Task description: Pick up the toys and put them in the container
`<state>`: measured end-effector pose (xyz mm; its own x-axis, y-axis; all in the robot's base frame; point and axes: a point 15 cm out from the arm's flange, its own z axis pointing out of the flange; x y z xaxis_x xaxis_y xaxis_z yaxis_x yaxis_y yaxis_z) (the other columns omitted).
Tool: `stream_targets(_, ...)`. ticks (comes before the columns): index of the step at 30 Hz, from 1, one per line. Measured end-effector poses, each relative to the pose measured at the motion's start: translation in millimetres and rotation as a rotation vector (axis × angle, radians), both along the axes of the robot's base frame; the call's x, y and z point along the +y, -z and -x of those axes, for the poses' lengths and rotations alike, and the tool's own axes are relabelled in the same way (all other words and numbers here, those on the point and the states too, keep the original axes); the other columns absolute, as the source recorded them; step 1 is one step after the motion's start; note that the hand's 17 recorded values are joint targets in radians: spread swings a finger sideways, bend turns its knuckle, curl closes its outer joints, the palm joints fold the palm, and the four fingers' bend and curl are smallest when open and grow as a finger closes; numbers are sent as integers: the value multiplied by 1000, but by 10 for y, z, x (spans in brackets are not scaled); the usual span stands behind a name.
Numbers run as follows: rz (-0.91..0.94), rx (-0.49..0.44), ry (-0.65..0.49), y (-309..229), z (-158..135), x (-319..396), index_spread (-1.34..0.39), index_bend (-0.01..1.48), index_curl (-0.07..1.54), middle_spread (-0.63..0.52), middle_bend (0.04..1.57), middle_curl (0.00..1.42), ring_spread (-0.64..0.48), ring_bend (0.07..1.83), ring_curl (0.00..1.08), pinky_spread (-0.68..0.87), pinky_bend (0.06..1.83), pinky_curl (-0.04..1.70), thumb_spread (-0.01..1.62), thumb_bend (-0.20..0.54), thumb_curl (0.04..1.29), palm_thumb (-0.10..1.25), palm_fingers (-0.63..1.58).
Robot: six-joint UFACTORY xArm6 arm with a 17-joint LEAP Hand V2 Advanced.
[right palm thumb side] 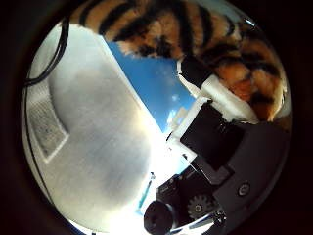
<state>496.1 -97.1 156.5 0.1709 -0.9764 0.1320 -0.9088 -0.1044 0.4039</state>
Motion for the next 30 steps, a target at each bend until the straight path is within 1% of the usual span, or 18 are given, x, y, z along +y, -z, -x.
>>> stream_targets(4, -4, -62, 48, -305, 58, -297, -510, 472, 87, -235, 1038, 926, -47, 1438, 684, 316, 1346, 775, 1060, 32, 571, 992, 923)
stream_targets(7, -6, -107, 59, -607, 105, -455, -608, 582, 77, -249, 1084, 989, -74, 1444, 709, 277, 1405, 832, 1081, 21, 610, 1003, 907)
stream_targets(9, -10, -121, 55, -802, 162, -506, -652, 634, 72, -254, 1101, 1017, -84, 1448, 721, 262, 1426, 852, 1088, 16, 629, 1008, 895)
stream_targets(14, -51, -83, 54, -1359, 575, -564, -775, 772, 43, -267, 1143, 1090, -107, 1474, 755, 214, 1474, 903, 1101, -4, 692, 1023, 852)
stream_targets(15, -71, -93, 50, -1519, 640, -527, -793, 804, 39, -269, 1145, 1100, -110, 1475, 759, 210, 1482, 907, 1103, -8, 702, 1020, 851)
stream_targets(19, -120, -209, 13, -2341, 771, -351, -853, 887, 13, -273, 1159, 1134, -117, 1486, 777, 192, 1505, 923, 1107, -12, 737, 1008, 829)
stream_targets(22, -144, -272, -43, -2815, 873, -52, -882, 930, -8, -275, 1164, 1150, -121, 1494, 787, 181, 1519, 928, 1113, -11, 756, 1002, 821)
stream_targets(26, -152, -354, -121, -3170, 957, 307, -918, 981, -17, -276, 1176, 1167, -124, 1507, 800, 169, 1537, 935, 1116, -12, 782, 992, 811)
stream_targets(30, -176, -383, -206, -3284, 958, 823, -945, 1020, -18, -276, 1187, 1180, -126, 1515, 810, 160, 1550, 938, 1117, -12, 804, 983, 795)
